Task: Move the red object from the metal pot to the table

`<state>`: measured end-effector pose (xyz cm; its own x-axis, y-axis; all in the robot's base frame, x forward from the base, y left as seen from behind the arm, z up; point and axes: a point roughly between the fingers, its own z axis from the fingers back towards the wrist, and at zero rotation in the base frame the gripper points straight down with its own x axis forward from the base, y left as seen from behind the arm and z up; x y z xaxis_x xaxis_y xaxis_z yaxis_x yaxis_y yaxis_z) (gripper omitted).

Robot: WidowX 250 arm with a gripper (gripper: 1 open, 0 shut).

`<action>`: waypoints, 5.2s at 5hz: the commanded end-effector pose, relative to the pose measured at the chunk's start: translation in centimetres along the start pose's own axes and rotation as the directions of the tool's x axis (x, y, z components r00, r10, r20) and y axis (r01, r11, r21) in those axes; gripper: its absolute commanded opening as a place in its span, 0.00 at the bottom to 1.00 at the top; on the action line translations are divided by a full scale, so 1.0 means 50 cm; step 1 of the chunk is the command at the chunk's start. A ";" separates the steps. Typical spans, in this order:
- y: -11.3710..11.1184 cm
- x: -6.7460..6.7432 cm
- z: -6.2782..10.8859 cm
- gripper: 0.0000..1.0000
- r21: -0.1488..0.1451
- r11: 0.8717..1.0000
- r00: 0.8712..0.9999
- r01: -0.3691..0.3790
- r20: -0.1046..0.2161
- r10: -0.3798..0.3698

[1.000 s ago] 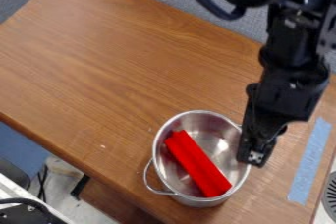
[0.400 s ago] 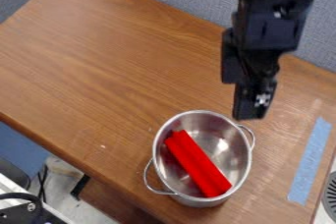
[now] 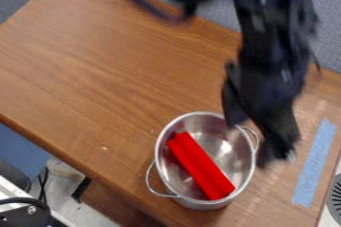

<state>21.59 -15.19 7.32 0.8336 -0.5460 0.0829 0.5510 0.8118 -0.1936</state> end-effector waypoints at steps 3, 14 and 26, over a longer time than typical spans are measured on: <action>0.039 -0.026 0.130 0.00 0.042 0.993 0.993 -0.109 0.051 0.107; 0.072 -0.033 0.119 1.00 -0.090 0.973 0.970 -0.212 0.099 0.220; 0.054 -0.082 0.056 0.00 0.065 0.835 0.832 -0.546 0.151 0.533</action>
<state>19.90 -10.32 8.50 0.9960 -0.0017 0.0889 0.0133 0.9913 -0.1306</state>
